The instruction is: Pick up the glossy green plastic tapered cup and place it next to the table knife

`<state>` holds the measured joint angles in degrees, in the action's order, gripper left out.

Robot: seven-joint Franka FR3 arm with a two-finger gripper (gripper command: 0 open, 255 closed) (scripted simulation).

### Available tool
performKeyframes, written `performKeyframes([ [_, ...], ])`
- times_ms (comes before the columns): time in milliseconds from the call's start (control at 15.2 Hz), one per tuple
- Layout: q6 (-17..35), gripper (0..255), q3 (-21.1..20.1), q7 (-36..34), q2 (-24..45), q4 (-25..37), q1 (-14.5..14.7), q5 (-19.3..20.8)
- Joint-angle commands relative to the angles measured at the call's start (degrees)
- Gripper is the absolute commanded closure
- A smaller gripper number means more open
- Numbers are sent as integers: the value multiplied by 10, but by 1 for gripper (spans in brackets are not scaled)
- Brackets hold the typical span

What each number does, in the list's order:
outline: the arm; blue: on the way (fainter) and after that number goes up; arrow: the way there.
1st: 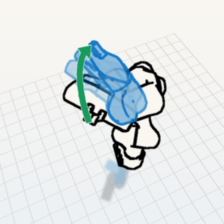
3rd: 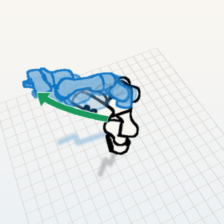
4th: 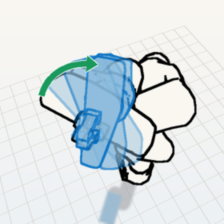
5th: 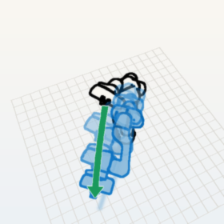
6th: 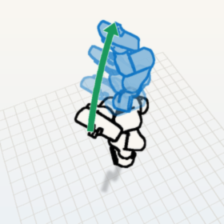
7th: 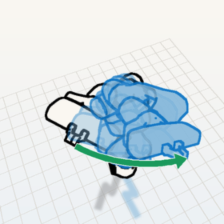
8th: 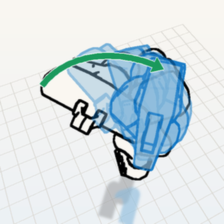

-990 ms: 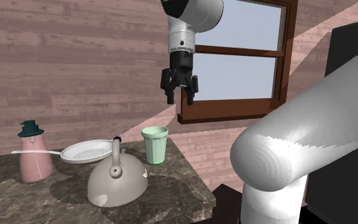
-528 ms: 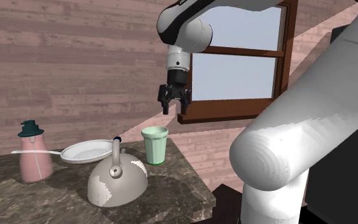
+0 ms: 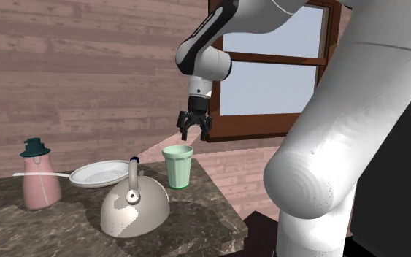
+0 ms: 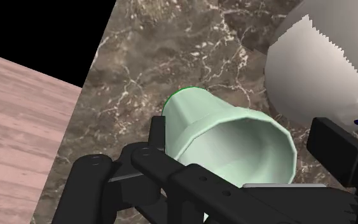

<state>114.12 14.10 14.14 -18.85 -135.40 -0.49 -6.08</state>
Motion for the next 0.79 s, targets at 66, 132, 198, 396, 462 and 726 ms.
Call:
performKeyframes([
  [66,37,0,19,29,69,37,2,-25],
  [132,47,0,24,38,90,49,2,-35],
  [198,57,0,29,48,112,62,2,-46],
  [396,76,0,29,56,128,59,2,-55],
  [462,83,0,29,57,132,55,3,-57],
  [726,114,0,27,64,147,39,6,-67],
])
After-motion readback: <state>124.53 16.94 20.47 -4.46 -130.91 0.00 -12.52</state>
